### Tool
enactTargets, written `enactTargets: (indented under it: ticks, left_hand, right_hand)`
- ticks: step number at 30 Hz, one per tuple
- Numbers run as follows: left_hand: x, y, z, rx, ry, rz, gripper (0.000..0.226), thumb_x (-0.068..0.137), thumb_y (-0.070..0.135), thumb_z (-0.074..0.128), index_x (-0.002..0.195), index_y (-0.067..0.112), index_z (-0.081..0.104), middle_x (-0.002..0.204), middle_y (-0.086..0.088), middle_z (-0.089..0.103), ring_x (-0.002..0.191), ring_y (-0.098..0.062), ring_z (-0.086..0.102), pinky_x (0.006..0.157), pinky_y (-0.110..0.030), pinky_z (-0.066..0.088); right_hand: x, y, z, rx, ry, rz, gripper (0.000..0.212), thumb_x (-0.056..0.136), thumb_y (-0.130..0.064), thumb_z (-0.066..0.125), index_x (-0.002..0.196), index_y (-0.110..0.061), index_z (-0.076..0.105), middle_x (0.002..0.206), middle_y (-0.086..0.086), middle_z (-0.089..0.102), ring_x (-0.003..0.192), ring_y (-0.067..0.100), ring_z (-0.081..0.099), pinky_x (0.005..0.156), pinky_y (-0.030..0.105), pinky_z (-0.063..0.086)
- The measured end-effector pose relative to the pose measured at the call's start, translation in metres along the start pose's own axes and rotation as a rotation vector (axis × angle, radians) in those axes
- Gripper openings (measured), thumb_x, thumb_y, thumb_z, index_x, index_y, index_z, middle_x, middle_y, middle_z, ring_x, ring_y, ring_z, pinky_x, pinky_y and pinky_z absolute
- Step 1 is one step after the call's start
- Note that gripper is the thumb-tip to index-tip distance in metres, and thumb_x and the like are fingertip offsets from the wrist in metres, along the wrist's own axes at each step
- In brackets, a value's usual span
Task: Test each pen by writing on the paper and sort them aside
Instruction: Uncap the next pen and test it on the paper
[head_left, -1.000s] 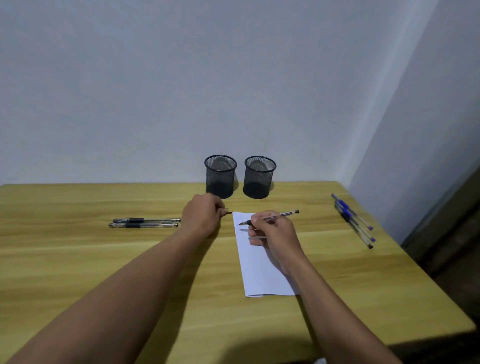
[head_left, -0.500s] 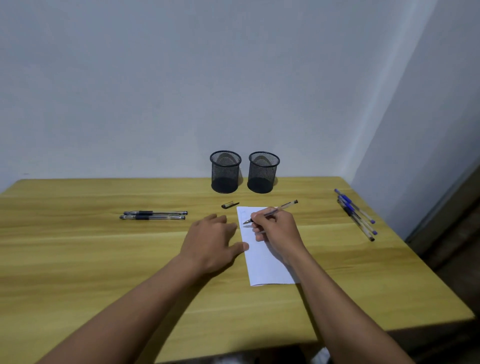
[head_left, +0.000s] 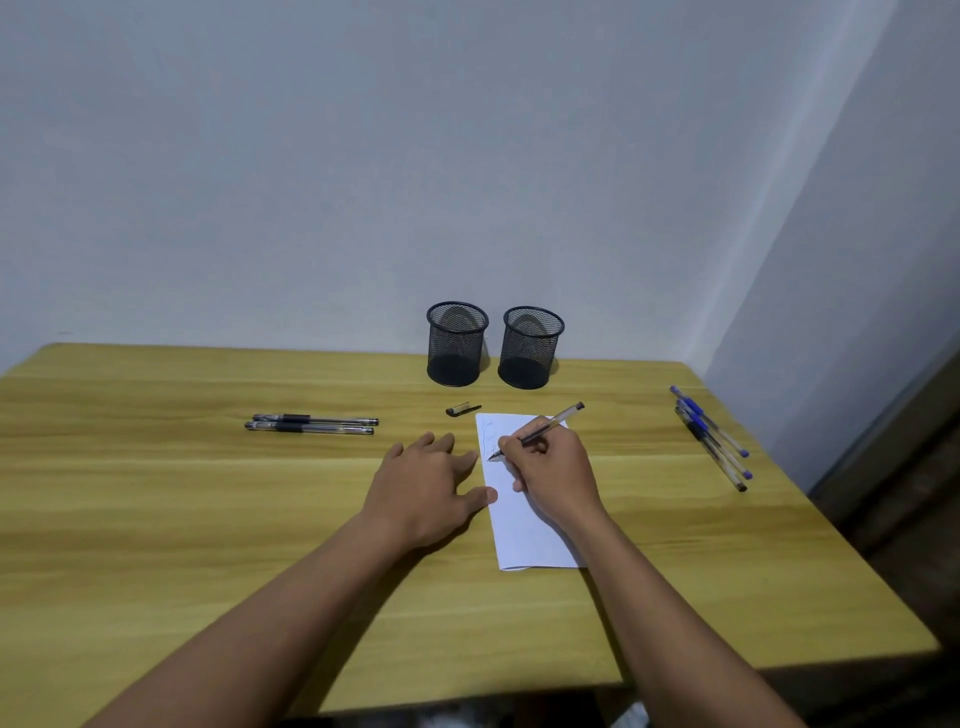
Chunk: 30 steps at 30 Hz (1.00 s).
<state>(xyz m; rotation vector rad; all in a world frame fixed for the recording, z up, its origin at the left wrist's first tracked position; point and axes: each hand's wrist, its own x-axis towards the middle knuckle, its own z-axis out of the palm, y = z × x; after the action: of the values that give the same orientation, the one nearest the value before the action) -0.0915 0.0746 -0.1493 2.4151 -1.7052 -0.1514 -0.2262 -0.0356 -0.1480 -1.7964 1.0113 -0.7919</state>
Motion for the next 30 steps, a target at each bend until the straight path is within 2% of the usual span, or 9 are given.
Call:
enactTargets:
  ticks: [2,7,10,14,21,28,30]
  left_hand:
    - [0.0006,0.0000,-0.0002,-0.002,-0.007,0.000,0.069,0.089,0.072,0.039,0.147,0.036,0.041,0.158,-0.003,0.034,0.148,-0.026,0.024,0.118,-0.051,0.024]
    - [-0.0009,-0.0001,-0.0006,-0.011,-0.013,-0.004,0.069,0.089,0.072,0.038,0.148,0.036,0.039,0.160,-0.003,0.031,0.149,-0.026,0.022,0.119,-0.051,0.021]
    - [-0.0021,0.0010,-0.0018,-0.022,-0.013,-0.009,0.068,0.090,0.071,0.039,0.148,0.036,0.039,0.161,-0.003,0.029,0.150,-0.026,0.020,0.120,-0.050,0.019]
    - [-0.0030,0.0022,-0.0034,-0.024,-0.017,-0.008,0.068,0.090,0.071,0.039,0.149,0.036,0.038,0.161,-0.003,0.029,0.150,-0.025,0.020,0.120,-0.051,0.019]
    - [-0.0029,0.0016,-0.0018,-0.031,-0.018,-0.018,0.068,0.090,0.071,0.039,0.149,0.036,0.038,0.161,-0.003,0.028,0.150,-0.025,0.019,0.120,-0.050,0.018]
    - [-0.0031,0.0029,-0.0027,-0.036,-0.019,-0.026,0.068,0.090,0.072,0.040,0.149,0.037,0.037,0.162,-0.002,0.027,0.151,-0.024,0.018,0.121,-0.050,0.016]
    - [-0.0031,0.0027,-0.0021,-0.037,-0.013,-0.024,0.068,0.090,0.072,0.039,0.148,0.037,0.038,0.161,-0.002,0.027,0.150,-0.024,0.019,0.120,-0.049,0.017]
  right_hand:
    - [-0.0002,-0.0004,0.0005,0.004,0.005,0.004,0.018,0.093,-0.023,0.069,0.081,-0.009,0.068,0.067,0.005,0.071,0.050,0.013,0.063,0.061,0.039,0.058]
    - [-0.0026,-0.0022,-0.0006,-0.034,-0.027,0.012,0.014,0.088,-0.016,0.067,0.078,-0.006,0.064,0.059,0.002,0.066,0.050,0.014,0.059,0.053,0.033,0.050]
    - [-0.0034,-0.0023,0.0000,-0.039,0.000,0.014,0.015,0.091,-0.017,0.067,0.080,-0.006,0.065,0.061,0.003,0.068,0.052,0.012,0.061,0.050,0.025,0.049]
    - [-0.0040,-0.0025,-0.0004,-0.046,0.012,0.019,0.015,0.090,-0.015,0.066,0.079,-0.005,0.065,0.061,0.004,0.068,0.051,0.013,0.061,0.049,0.027,0.049]
    - [-0.0057,-0.0040,-0.0003,-0.077,0.056,0.026,0.018,0.092,-0.017,0.066,0.078,-0.006,0.064,0.064,0.004,0.069,0.050,0.010,0.061,0.043,0.015,0.044]
    - [-0.0047,-0.0035,0.0003,-0.067,0.082,0.044,0.020,0.095,-0.021,0.067,0.080,-0.008,0.066,0.069,0.005,0.071,0.047,0.007,0.063,0.045,0.015,0.046]
    - [-0.0052,-0.0050,-0.0008,-0.063,0.065,0.050,0.020,0.094,-0.019,0.067,0.078,-0.008,0.065,0.067,0.005,0.070,0.049,0.011,0.062,0.044,0.016,0.045]
